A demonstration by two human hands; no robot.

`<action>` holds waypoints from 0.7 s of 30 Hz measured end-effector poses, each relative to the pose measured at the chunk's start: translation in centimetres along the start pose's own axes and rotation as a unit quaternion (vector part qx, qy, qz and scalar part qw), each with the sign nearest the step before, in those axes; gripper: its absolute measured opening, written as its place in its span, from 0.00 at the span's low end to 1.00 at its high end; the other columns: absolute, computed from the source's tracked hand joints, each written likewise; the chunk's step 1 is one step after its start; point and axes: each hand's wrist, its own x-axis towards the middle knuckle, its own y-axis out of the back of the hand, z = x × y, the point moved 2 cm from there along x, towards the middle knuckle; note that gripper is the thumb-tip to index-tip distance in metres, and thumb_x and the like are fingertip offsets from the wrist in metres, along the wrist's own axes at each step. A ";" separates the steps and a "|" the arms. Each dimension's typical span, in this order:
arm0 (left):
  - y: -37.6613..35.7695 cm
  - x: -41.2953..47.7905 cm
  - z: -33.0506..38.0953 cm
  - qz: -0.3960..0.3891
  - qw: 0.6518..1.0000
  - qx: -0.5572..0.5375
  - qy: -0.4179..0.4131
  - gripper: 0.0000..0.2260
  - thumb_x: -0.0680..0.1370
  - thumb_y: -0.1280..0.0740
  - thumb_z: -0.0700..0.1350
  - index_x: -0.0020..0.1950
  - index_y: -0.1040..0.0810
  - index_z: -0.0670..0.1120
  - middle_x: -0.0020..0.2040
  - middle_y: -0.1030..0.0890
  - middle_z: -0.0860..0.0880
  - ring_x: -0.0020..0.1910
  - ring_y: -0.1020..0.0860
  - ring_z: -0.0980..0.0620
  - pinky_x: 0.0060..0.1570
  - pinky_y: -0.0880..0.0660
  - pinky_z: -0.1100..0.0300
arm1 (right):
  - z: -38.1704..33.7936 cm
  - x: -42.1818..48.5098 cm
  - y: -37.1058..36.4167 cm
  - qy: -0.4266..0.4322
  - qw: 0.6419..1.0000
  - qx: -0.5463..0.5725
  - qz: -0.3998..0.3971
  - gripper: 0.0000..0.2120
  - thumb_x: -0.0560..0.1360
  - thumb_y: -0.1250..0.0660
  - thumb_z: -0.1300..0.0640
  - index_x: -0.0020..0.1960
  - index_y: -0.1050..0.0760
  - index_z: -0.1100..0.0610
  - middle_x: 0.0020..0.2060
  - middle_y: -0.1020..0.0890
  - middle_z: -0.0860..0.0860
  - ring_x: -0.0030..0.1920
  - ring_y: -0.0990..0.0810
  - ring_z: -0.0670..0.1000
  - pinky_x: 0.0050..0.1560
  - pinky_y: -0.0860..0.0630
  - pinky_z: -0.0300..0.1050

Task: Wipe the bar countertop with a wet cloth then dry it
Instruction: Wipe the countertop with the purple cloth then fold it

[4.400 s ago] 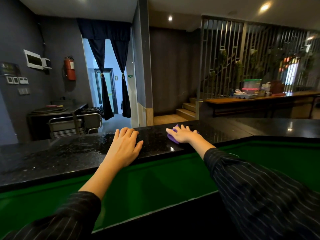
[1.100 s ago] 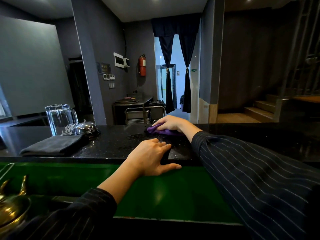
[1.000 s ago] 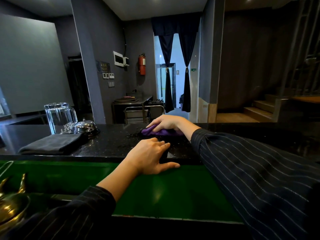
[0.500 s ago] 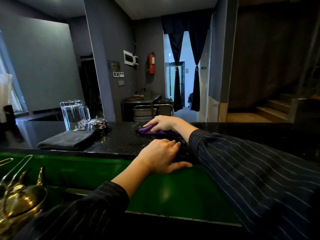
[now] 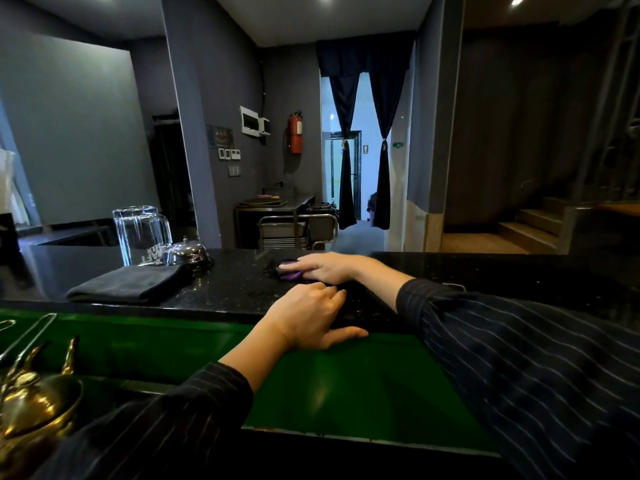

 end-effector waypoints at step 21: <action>0.0 0.0 0.1 0.090 0.993 0.011 -0.073 0.31 0.77 0.50 0.67 0.54 0.23 0.42 0.50 0.21 0.44 0.46 0.22 0.44 0.42 0.21 0.51 | 8.6 -16.6 2.4 -0.188 0.977 0.080 0.068 0.20 0.82 0.43 0.56 0.73 0.34 0.46 0.71 0.29 0.52 0.70 0.31 0.53 0.72 0.38 0.51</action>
